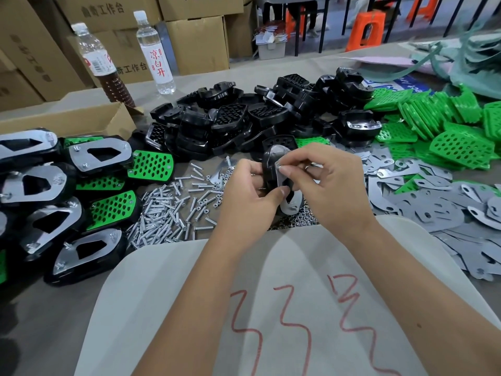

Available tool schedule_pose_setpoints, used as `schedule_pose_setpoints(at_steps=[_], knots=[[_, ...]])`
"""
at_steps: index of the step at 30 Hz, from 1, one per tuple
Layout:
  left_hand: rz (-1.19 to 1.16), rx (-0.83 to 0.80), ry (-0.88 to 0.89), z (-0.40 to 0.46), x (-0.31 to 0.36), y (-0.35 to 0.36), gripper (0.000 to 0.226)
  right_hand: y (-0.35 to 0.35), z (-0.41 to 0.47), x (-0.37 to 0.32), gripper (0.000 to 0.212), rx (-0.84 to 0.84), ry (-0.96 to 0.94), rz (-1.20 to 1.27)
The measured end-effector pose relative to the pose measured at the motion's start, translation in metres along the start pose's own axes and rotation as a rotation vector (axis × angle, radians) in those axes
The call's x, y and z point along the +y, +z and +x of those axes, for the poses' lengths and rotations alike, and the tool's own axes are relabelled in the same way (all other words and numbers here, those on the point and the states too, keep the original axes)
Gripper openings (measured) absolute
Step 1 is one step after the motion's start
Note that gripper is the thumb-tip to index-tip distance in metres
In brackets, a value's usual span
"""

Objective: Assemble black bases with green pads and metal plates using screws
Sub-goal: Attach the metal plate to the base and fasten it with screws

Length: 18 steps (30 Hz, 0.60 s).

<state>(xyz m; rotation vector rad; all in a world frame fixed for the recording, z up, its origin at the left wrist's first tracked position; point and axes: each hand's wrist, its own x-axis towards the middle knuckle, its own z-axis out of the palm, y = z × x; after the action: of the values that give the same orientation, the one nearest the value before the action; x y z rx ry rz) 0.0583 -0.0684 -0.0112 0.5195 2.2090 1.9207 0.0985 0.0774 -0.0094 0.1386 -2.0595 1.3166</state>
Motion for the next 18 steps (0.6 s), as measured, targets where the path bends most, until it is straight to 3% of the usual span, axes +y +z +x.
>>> schedule_pose_setpoints(at_steps=[4, 18], knots=[[-0.029, 0.006, -0.016, -0.0009, 0.0020, 0.0020, 0.030, 0.0016, -0.0004, -0.0008, 0.015, 0.019, 0.053, 0.074], [0.013, 0.133, 0.047, -0.0030, 0.0039, 0.0017, 0.027, -0.0007, -0.0014, 0.0006, 0.009, 0.015, -0.027, -0.052]])
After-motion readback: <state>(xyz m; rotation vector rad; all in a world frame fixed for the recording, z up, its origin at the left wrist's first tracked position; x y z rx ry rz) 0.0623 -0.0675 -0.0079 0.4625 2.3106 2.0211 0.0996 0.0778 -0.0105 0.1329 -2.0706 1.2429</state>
